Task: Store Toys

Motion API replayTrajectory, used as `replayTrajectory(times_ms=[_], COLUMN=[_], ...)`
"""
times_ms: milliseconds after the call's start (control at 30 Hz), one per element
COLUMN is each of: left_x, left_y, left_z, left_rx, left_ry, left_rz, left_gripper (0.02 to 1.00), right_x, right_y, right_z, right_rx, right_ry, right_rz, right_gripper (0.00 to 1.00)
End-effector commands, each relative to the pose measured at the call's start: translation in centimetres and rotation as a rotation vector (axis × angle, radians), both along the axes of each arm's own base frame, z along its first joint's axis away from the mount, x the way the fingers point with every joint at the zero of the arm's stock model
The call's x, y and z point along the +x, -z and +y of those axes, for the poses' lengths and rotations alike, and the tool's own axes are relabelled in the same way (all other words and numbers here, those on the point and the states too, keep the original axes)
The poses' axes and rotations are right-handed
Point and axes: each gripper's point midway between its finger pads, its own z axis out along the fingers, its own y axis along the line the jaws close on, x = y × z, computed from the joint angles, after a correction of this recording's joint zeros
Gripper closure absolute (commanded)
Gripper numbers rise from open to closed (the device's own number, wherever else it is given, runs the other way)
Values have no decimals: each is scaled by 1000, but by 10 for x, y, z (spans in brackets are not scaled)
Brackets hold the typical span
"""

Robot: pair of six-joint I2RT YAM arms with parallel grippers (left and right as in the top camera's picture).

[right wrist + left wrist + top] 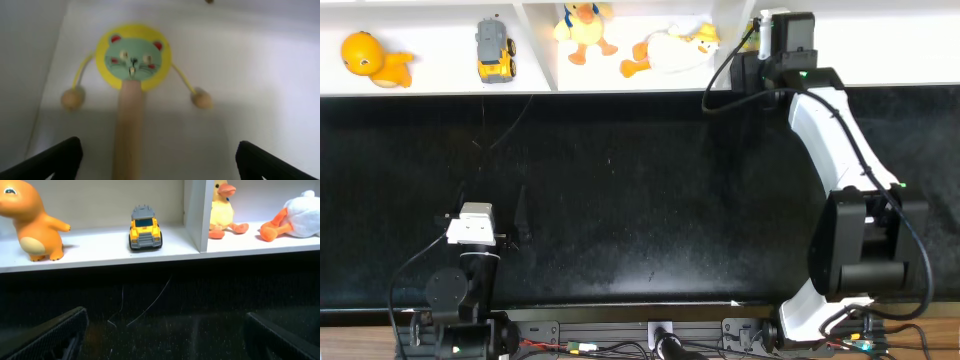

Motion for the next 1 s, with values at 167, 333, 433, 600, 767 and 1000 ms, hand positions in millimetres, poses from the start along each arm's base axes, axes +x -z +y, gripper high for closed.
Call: replayTrajectory(times_ms=[167, 333, 433, 600, 767, 1000], left_x=[-1, -1, -1, -1, -1, -1], left_y=[-1, -1, -1, -1, -1, -1], left_z=[-4, -4, -4, -4, -4, -4], left_rx=[11, 11, 11, 11, 11, 11], left_ry=[19, 19, 19, 19, 19, 19], left_rz=[-6, -6, -6, -6, -6, -6], left_gripper=[20, 20, 20, 20, 20, 20], right_x=[-73, -154, -198, -229, -245, -303], right_y=[-29, -20, -17, -30, -48, -23], right_z=[-28, -42, -43, -68, -117, -158], right_rx=[-94, -95, -91, -101, -41, -28], right_ry=[74, 101, 107, 262, 509, 715], right_rz=[5, 50, 92, 45, -38, 147], right_gripper=[3, 7, 5, 3, 5, 5])
